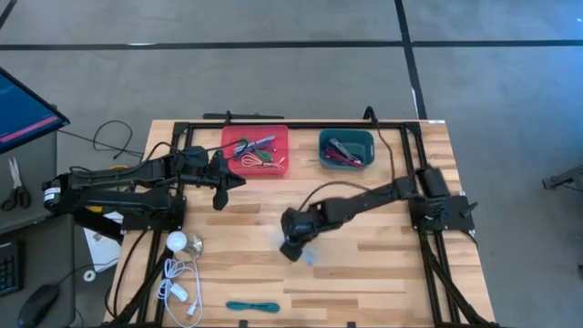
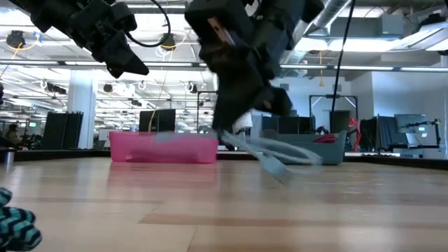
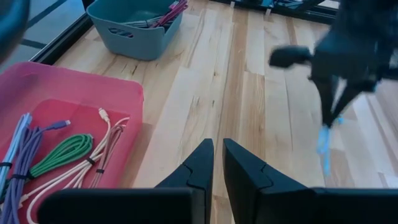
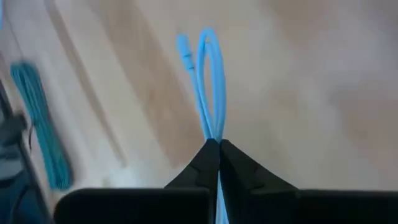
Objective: Pick & Place USB Port
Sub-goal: Put the white charger cable into the red bin
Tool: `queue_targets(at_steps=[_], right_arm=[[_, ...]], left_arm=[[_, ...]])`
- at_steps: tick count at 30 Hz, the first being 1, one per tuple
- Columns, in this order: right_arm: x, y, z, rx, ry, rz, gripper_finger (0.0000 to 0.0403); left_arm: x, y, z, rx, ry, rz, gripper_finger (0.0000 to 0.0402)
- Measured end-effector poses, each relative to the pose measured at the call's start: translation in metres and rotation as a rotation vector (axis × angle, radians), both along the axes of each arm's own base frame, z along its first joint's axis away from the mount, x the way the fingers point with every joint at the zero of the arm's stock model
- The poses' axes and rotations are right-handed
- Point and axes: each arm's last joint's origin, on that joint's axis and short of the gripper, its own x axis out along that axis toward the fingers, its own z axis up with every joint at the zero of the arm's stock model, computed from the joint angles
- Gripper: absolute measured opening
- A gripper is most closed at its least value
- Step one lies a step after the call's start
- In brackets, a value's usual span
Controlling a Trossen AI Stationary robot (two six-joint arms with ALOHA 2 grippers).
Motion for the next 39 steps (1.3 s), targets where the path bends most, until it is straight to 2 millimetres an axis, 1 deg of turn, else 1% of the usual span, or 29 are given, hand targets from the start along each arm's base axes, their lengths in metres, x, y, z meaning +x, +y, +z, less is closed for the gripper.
queue_targets(at_steps=[3, 6, 9, 12, 16, 21, 24, 28, 31, 34, 37, 39], right_arm=[[-0.002, -0.019, 0.021, -0.079, -0.061, -0.012, 0.0000], [-0.004, -0.044, 0.043, -0.150, -0.134, -0.018, 0.0000], [-0.003, -0.071, 0.055, -0.200, -0.194, -0.021, 0.0000], [-0.002, -0.099, 0.063, -0.248, -0.237, -0.022, 0.0000], [-0.001, -0.133, 0.066, -0.261, -0.282, -0.025, 0.0000], [0.002, -0.172, 0.068, -0.240, -0.386, -0.033, 0.0000], [0.003, -0.194, 0.076, -0.231, -0.487, -0.056, 0.0000], [0.001, -0.219, 0.084, -0.262, -0.586, -0.085, 0.0000], [-0.001, -0.235, 0.091, -0.278, -0.660, -0.103, 0.0000], [-0.002, -0.246, 0.092, -0.293, -0.693, -0.117, 0.0000], [-0.001, -0.256, 0.086, -0.294, -0.683, -0.132, 0.0000], [0.005, -0.261, 0.080, -0.274, -0.669, -0.122, 0.0000]], left_arm=[[0.000, 0.000, 0.000, 0.000, 0.000, 0.000, 0.0034], [0.000, 0.000, 0.000, 0.000, 0.000, 0.000, 0.0034], [0.000, 0.000, 0.000, 0.000, 0.000, 0.000, 0.0034], [0.000, 0.000, 0.000, 0.000, 0.000, 0.000, 0.0034], [0.000, 0.000, 0.000, 0.000, 0.000, 0.000, 0.0034], [0.000, 0.000, 0.000, 0.000, 0.000, 0.000, 0.0034], [0.000, 0.000, 0.000, 0.000, 0.000, 0.000, 0.0034], [0.000, 0.000, 0.000, 0.000, 0.000, 0.000, 0.0034], [0.000, 0.000, 0.000, 0.000, 0.000, 0.000, 0.0034], [0.000, 0.000, 0.000, 0.001, 0.000, 0.000, 0.0034], [0.000, 0.000, 0.000, 0.001, -0.001, 0.000, 0.0034], [0.000, 0.000, 0.000, 0.001, -0.002, 0.000, 0.0034]])
